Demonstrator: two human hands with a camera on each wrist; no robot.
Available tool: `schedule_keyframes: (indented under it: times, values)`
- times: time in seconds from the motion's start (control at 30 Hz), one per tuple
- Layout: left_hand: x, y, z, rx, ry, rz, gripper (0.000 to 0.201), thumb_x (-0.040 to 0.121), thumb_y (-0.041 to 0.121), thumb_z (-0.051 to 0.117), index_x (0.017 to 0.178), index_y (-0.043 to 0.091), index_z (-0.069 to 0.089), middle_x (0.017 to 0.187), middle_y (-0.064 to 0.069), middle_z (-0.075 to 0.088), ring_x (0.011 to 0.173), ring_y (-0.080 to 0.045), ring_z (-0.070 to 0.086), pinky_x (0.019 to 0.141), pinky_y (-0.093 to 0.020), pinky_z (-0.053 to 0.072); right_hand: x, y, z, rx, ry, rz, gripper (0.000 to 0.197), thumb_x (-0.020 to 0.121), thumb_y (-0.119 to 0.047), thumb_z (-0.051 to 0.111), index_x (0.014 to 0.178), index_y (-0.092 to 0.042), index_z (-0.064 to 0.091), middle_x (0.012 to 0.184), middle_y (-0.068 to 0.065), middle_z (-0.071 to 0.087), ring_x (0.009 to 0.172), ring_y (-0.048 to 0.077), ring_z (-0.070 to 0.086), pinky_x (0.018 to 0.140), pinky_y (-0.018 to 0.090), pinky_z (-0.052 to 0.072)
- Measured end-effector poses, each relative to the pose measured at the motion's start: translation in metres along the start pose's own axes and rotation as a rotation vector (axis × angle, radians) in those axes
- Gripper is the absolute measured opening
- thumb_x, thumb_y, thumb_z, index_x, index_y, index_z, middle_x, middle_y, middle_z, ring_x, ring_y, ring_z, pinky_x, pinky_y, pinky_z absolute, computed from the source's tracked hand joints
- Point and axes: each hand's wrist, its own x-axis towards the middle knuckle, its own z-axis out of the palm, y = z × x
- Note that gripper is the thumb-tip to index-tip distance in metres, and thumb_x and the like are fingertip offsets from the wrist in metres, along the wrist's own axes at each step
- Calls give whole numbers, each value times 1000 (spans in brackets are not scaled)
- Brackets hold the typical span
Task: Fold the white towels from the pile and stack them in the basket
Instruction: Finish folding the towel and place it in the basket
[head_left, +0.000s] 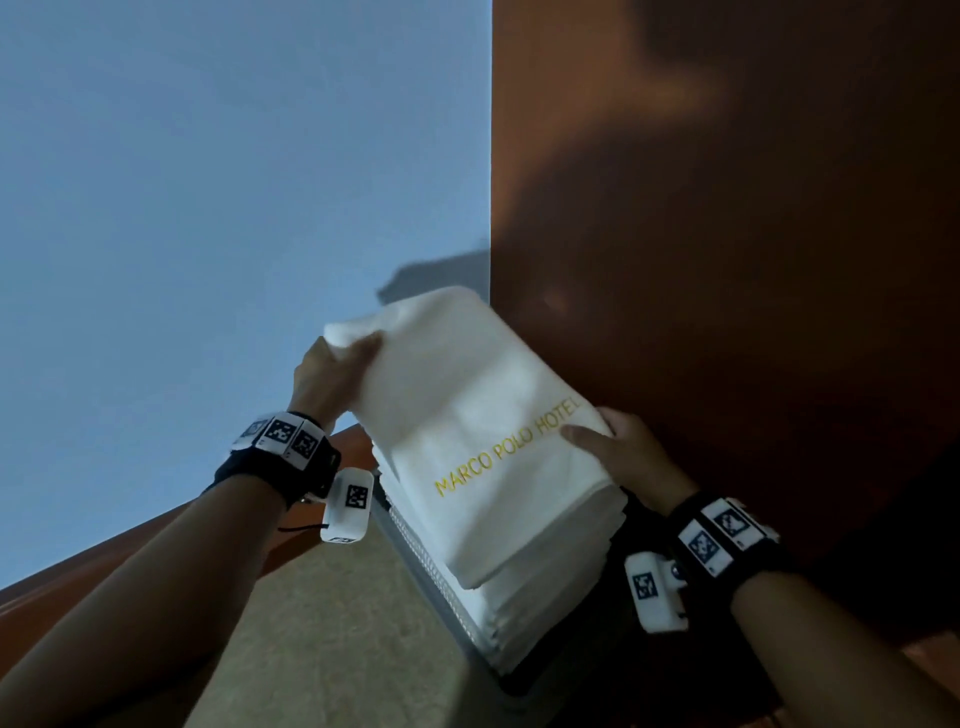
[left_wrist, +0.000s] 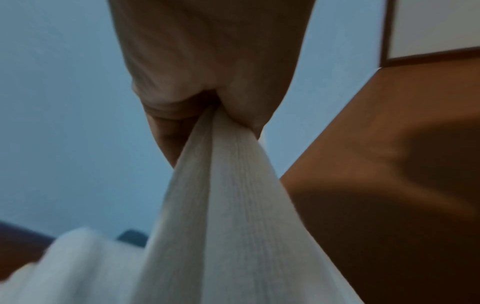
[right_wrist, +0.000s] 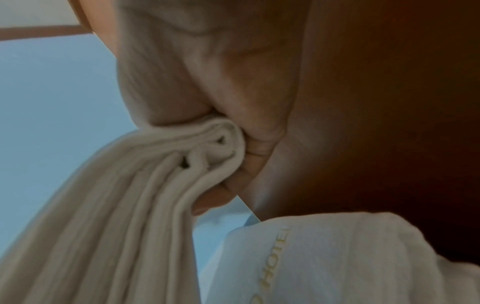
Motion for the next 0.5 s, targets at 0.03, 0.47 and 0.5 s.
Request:
schedule_keyframes:
  times: [0.03, 0.47, 0.5]
  values:
    - [12, -12, 8, 46, -1, -51, 72, 68, 75, 66, 118, 24, 70, 114, -3, 74, 103, -28, 70, 90, -51, 61, 14, 6, -1, -4, -17, 39, 19, 90, -23, 80, 105, -13, 77, 99, 3, 80, 97, 25, 77, 90, 47, 61]
    - [-42, -120, 67, -515, -327, -536, 48, 92, 47, 73, 131, 21, 61, 122, -4, 76, 112, -26, 71, 98, -46, 54, 18, 63, -16, 179, -59, 394, 72, 64, -63, 86, 113, -12, 74, 109, 10, 77, 101, 25, 73, 70, 36, 60]
    - [-56, -129, 71, -488, -377, -552, 54, 86, 53, 78, 130, 29, 59, 127, 0, 74, 117, -25, 69, 102, -50, 52, 16, 66, -16, 175, -74, 389, 91, 47, -71, 89, 115, -13, 73, 111, 9, 76, 104, 25, 72, 71, 36, 61]
